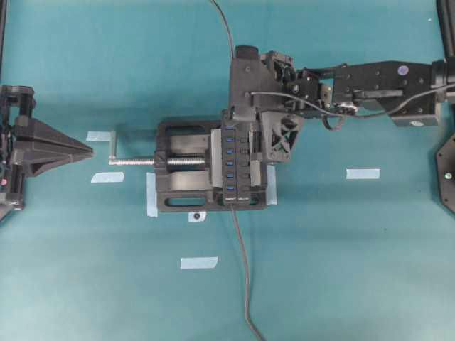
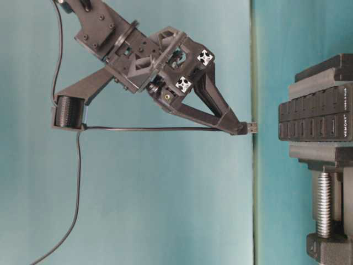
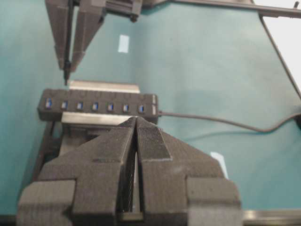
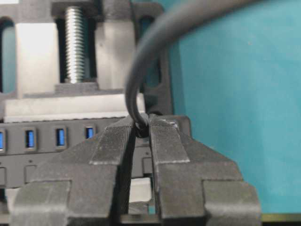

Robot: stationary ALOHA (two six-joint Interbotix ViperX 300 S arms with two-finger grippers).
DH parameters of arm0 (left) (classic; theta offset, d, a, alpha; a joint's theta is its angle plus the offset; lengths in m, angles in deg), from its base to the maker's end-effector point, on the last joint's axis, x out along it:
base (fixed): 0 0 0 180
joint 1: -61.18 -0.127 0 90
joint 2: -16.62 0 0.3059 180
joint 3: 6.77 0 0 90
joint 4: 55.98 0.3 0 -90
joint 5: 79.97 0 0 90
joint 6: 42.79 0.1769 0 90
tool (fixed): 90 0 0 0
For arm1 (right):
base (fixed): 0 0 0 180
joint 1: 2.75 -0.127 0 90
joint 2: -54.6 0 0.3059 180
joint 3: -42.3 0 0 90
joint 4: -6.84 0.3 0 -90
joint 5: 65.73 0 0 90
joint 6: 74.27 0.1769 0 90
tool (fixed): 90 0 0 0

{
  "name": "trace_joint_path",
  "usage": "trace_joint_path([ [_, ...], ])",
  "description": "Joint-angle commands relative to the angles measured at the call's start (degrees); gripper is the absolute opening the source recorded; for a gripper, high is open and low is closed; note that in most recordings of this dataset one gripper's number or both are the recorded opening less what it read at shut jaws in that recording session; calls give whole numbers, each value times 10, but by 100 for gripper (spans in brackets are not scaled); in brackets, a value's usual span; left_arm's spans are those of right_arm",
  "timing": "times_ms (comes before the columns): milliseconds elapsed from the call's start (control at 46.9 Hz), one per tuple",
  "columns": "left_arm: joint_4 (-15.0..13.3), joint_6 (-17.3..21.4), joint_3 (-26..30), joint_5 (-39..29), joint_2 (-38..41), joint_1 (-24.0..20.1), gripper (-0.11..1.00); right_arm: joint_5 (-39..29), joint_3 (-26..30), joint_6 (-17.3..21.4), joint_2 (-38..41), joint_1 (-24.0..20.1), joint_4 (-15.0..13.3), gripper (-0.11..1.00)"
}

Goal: Insert the USB into the center port of the fixed hub
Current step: 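Pull the plug out of the end port and lift it away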

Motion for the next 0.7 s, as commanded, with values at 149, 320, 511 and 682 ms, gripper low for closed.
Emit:
trace_joint_path([
  [149,1,-1,6,6,3,1,2,4,16,-4,-18,-10,0,11],
  [320,1,-1,6,7,3,1,2,4,16,-2,-17,-12,1,11],
  [511,1,0,6,7,3,1,2,4,16,-2,-17,-18,1,11],
  [682,1,0,6,7,3,1,2,5,15,-2,-15,-22,1,11],
])
